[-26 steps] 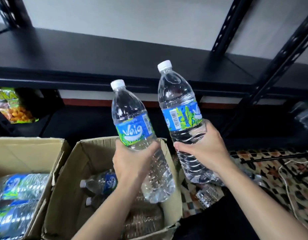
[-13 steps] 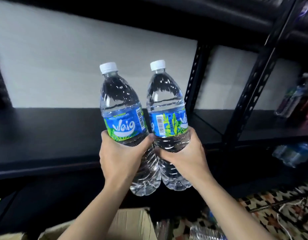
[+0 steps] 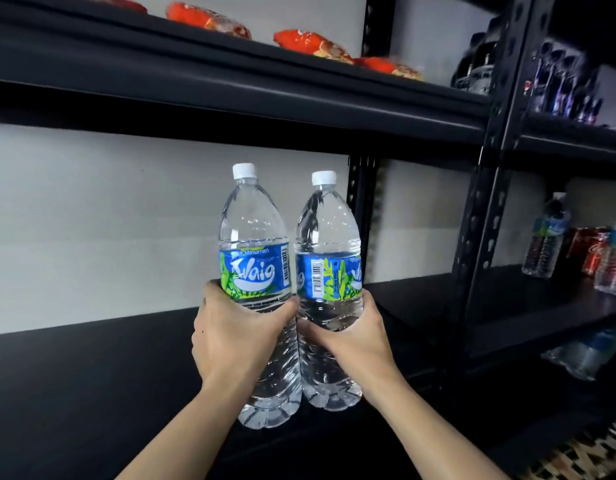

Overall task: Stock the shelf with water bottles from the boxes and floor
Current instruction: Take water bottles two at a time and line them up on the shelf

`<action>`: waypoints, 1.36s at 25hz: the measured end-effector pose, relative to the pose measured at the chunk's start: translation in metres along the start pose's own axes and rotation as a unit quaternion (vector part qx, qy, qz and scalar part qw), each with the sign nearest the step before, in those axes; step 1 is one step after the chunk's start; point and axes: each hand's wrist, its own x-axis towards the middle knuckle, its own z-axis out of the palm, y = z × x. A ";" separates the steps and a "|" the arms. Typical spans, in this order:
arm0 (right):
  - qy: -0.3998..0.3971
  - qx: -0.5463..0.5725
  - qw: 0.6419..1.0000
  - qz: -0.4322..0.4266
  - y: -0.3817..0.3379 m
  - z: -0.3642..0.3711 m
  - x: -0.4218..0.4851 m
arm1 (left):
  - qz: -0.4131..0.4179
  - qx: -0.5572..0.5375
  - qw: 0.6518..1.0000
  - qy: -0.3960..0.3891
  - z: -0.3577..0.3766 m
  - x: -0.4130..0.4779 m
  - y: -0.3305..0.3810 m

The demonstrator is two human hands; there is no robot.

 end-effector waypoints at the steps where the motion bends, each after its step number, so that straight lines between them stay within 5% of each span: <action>1: -0.004 -0.005 1.000 -0.003 0.002 -0.001 0.005 | 0.009 -0.004 1.000 -0.002 0.006 0.004 0.001; 22: 0.209 0.001 0.978 -0.021 0.065 0.084 0.203 | 0.064 -0.007 0.998 0.021 0.114 0.103 -0.007; 34: 0.208 -0.020 0.977 -0.042 0.109 0.093 0.219 | 0.077 0.008 0.997 0.024 0.115 0.114 -0.024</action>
